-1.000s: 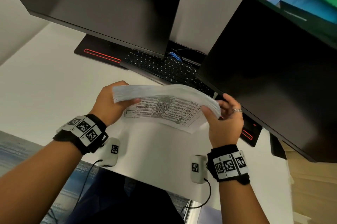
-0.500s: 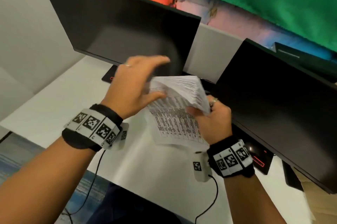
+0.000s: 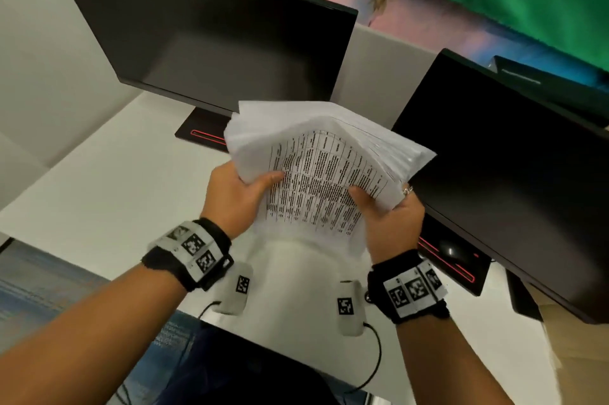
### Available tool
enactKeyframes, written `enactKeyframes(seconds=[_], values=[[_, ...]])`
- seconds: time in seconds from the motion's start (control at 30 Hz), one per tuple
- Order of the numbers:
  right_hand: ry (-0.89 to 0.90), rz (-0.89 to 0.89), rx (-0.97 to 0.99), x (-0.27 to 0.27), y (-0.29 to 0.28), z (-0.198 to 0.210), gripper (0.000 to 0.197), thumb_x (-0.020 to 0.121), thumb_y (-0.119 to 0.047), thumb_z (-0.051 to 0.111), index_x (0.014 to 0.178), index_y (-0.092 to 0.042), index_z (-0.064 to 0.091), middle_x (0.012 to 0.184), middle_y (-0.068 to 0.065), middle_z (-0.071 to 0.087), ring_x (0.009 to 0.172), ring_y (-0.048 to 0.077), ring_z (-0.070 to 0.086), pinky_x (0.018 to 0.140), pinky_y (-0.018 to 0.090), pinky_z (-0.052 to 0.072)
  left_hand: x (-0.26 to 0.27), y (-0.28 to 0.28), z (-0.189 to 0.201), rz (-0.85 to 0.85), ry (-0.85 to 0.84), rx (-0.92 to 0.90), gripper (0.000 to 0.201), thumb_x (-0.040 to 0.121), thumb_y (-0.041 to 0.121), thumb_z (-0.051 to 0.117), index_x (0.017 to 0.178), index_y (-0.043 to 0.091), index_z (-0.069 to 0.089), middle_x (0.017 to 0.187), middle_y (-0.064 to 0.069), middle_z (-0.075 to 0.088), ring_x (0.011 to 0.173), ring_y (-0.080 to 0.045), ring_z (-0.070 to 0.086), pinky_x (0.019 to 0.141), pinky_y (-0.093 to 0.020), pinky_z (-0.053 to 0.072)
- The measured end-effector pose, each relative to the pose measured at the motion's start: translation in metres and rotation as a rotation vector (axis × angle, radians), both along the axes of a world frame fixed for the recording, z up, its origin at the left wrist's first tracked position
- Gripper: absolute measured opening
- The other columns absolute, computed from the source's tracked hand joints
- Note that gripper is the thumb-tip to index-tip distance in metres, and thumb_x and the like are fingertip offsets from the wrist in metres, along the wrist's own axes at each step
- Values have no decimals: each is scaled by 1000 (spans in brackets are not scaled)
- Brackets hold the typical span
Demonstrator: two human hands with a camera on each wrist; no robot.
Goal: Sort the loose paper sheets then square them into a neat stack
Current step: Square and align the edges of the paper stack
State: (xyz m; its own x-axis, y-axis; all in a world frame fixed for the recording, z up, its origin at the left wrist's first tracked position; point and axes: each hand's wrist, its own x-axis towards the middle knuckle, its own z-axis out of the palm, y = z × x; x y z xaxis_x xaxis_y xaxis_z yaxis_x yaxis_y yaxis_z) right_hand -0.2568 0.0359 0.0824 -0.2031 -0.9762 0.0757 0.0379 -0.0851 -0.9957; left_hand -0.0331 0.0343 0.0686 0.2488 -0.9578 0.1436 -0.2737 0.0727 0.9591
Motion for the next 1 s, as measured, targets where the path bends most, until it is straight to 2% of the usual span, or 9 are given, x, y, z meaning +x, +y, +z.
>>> enactKeyframes(seconds=[0.07,0.2,0.3,0.43,0.57,0.67,0.73,0.87,1.0], values=[[20,-57,55,6,13,-20,38,74,-5,82,93,-32,64,98,-4,73,98,13,72,75,27,60,-7,7,-23,74,-68,28,26,85,26,77,109,22,68,90,14,70,76,14,65,64,-5,48],[-54,-100,300,1,21,-58,56,64,-14,90,106,-30,57,100,-3,72,90,9,73,74,32,62,1,9,-64,-88,-3,248,76,66,53,84,127,15,59,116,7,71,106,-3,67,88,-22,57],[-103,-85,408,-8,14,-69,84,51,-26,92,125,-18,54,108,-1,71,93,10,71,80,34,61,3,2,-62,-143,-67,263,48,69,38,88,109,29,65,101,18,71,96,2,66,84,-16,53],[0,-19,344,-13,6,-61,47,67,-12,88,110,-13,68,100,-2,76,93,10,73,77,29,62,6,-8,-38,-154,-131,195,27,73,22,87,86,35,66,79,33,68,77,11,65,65,-4,43],[-49,-32,219,-6,13,-49,39,77,1,79,94,-30,63,83,-20,75,83,-2,72,67,20,59,-10,1,-28,-44,-8,117,29,81,23,79,107,24,67,86,20,70,78,17,65,61,-3,48],[-27,-75,242,5,23,-59,36,79,-10,80,96,-34,59,92,-12,72,89,5,71,76,35,62,-18,13,-40,-42,-53,109,39,86,24,74,120,21,56,100,19,64,85,21,61,66,-3,49],[-23,-60,269,7,26,-62,40,78,-17,82,107,-33,60,106,-4,72,99,13,71,79,39,62,-16,16,-46,-79,-51,148,49,87,33,71,130,19,52,110,15,66,96,15,62,76,-9,54],[-88,-63,150,-1,22,-46,53,71,-15,83,108,-39,54,105,-5,68,93,7,72,70,24,60,-9,13,-33,-128,27,54,76,72,62,73,128,13,56,112,8,68,100,5,66,76,-8,51],[-77,-48,-77,-3,21,-19,53,73,-20,82,118,-18,53,100,-3,67,91,13,72,67,22,59,-12,12,-8,-68,161,-126,92,70,82,57,119,4,57,104,5,66,94,1,65,78,-14,50]])
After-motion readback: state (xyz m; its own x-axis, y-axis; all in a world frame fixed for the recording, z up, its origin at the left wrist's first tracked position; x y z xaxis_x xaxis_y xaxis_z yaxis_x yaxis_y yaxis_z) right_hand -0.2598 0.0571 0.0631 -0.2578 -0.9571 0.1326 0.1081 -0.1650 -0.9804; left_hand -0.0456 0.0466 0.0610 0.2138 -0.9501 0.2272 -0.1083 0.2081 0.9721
